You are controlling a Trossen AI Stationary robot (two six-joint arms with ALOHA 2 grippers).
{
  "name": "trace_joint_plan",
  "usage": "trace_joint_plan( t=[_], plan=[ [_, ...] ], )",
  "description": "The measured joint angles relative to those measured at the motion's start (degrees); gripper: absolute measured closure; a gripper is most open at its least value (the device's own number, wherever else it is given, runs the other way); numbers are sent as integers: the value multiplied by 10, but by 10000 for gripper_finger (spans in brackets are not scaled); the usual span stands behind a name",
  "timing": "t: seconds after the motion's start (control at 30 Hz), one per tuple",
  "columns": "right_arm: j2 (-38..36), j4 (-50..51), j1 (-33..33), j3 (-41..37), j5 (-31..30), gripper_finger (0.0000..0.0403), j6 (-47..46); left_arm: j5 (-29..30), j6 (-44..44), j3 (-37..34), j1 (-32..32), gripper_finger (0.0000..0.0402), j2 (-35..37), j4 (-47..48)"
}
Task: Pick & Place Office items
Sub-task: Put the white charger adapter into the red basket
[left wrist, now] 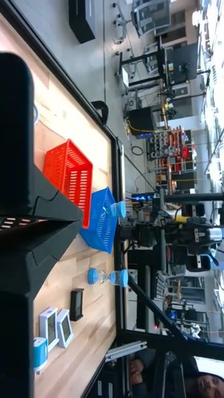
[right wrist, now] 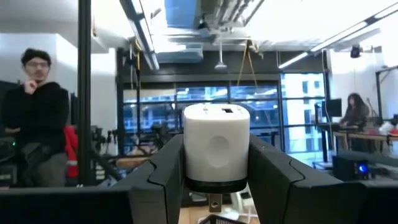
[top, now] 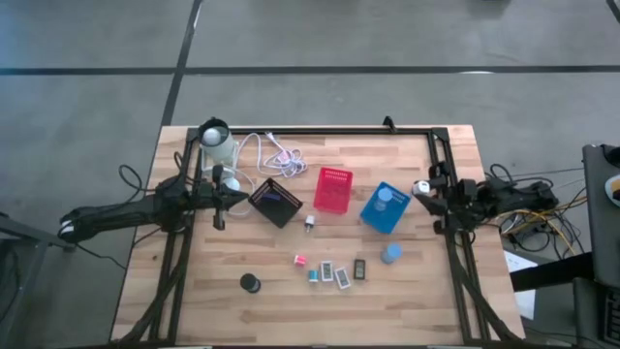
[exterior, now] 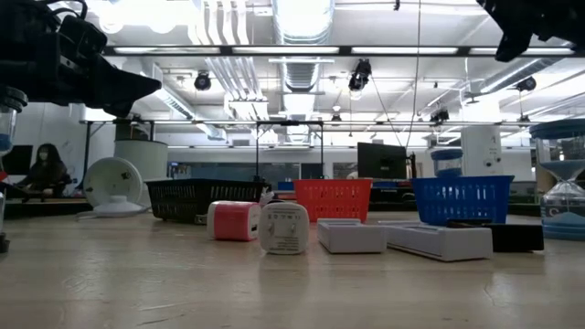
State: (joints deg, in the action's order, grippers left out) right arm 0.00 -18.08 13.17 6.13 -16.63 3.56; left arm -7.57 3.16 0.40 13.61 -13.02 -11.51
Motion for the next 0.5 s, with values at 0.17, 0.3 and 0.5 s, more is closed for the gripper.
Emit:
trace_joint_plan(
  t=[0.17, 0.3, 0.5],
  plan=[
    [5, 31, 0, 1, -22, 271, -4, 0, -2, 0, 0, 385, 0, 0],
    [0, 46, 0, -7, -51, 271, -12, 0, -6, 0, 0, 385, -1, 4],
    [0, 32, 0, -43, -76, 271, -13, 0, -8, 0, 0, 385, -2, 5]
  ],
)
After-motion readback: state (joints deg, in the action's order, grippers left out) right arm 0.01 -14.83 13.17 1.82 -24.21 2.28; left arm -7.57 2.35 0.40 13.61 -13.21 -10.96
